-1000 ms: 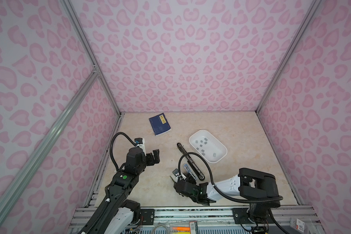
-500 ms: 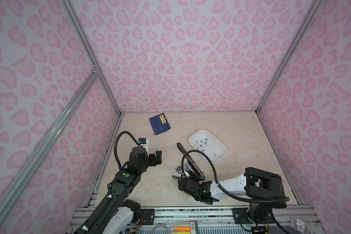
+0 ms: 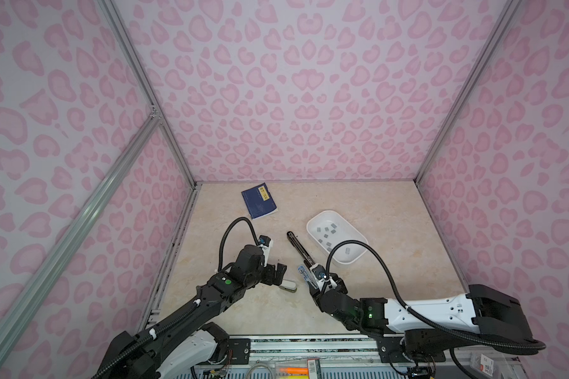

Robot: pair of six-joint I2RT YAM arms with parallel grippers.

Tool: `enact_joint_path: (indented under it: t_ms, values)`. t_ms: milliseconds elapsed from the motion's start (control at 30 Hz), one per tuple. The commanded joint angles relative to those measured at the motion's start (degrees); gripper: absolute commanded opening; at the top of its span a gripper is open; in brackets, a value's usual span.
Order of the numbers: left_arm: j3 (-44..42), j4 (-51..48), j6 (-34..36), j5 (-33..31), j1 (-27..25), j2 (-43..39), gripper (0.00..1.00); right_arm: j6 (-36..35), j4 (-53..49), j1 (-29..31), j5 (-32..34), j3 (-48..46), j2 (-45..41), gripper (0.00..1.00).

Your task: Load the staples into the stapler

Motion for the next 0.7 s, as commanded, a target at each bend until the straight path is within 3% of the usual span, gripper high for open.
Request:
enact_joint_path:
  t_ms: [0, 267, 667]
  values:
    - [0.88, 3.66, 1.51, 4.45, -1.36, 3.56, 0.96, 1.3, -0.02, -0.09, -1.45, -2.56, -3.32, 0.6]
    - [4.48, 4.53, 3.08, 9.81, -7.45, 14.99, 0.99, 1.65, 2.61, -1.37, -4.81, -6.17, -5.07, 0.6]
    - [7.71, 0.99, 2.33, 9.17, -11.07, 24.53, 0.97, 2.37, 4.0, -6.71, -10.03, -12.27, -13.52, 0.62]
